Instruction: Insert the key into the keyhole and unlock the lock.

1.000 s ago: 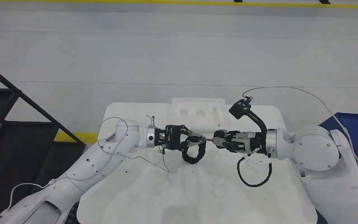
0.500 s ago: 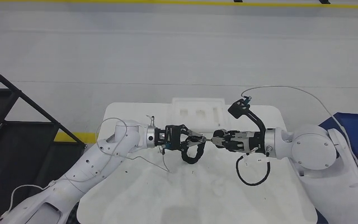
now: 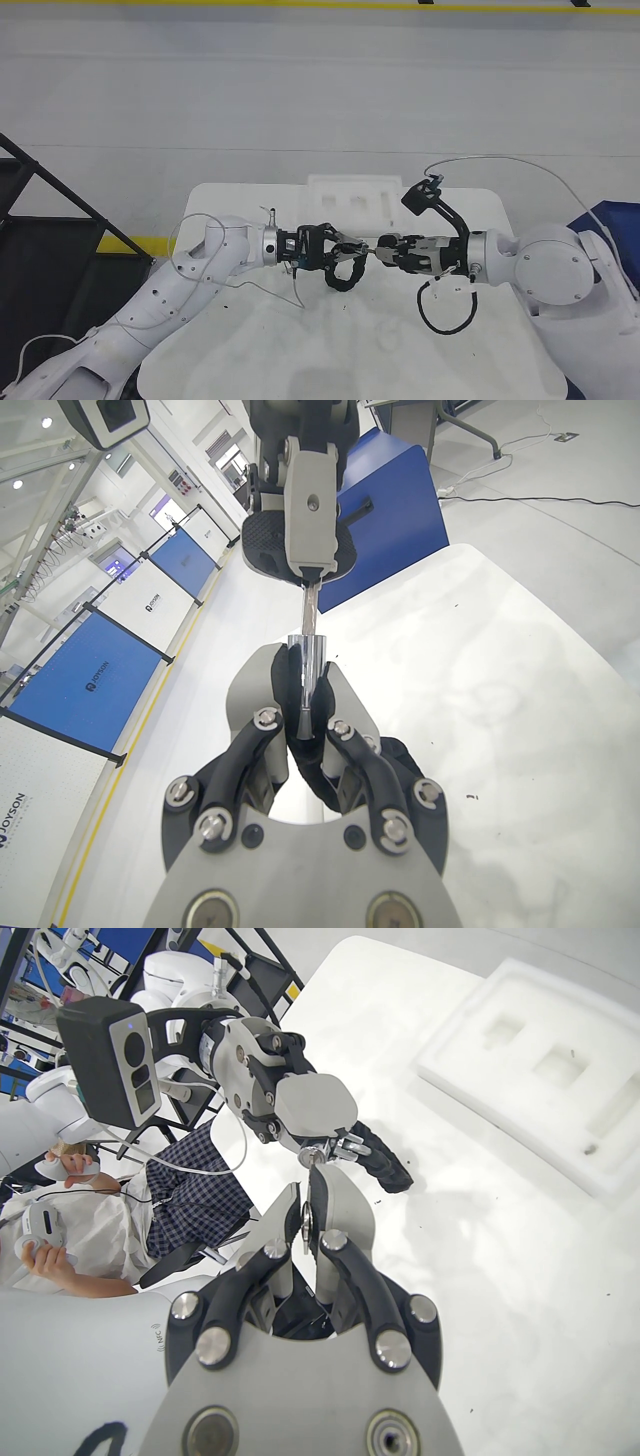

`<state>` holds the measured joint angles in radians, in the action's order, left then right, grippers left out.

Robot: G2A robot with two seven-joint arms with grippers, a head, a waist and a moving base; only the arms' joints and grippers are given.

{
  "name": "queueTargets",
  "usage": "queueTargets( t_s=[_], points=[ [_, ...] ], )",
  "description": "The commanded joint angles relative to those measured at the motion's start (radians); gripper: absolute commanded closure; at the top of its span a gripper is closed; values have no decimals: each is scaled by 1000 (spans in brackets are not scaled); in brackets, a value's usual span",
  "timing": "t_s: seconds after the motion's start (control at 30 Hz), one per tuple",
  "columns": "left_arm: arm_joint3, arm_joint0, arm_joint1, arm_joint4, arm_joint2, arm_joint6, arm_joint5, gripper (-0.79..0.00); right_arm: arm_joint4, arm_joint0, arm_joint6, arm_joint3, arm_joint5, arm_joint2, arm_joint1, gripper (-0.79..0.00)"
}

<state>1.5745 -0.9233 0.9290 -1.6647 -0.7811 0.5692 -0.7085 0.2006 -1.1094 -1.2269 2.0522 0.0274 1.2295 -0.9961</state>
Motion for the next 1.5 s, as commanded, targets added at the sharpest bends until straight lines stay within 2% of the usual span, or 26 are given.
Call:
queueTargets(
  t_s=[0.0, 0.77, 1.17, 1.47],
  points=[
    [7, -2, 0, -8, -3, -13, 0, 0, 1, 3, 1, -3, 2, -6, 0, 0],
    [47, -23, 11, -17, -27, -81, -33, 0, 13, 48, 27, -39, 36, -61, 2, 0],
    [2, -26, 28, 94, -29, -94, -74, 0, -3, 57, 42, -51, 38, -78, 3, 0],
    [-2, -21, 37, 91, -29, -102, -82, 0, -27, 67, 57, -67, 28, -88, 2, 0]
  ],
)
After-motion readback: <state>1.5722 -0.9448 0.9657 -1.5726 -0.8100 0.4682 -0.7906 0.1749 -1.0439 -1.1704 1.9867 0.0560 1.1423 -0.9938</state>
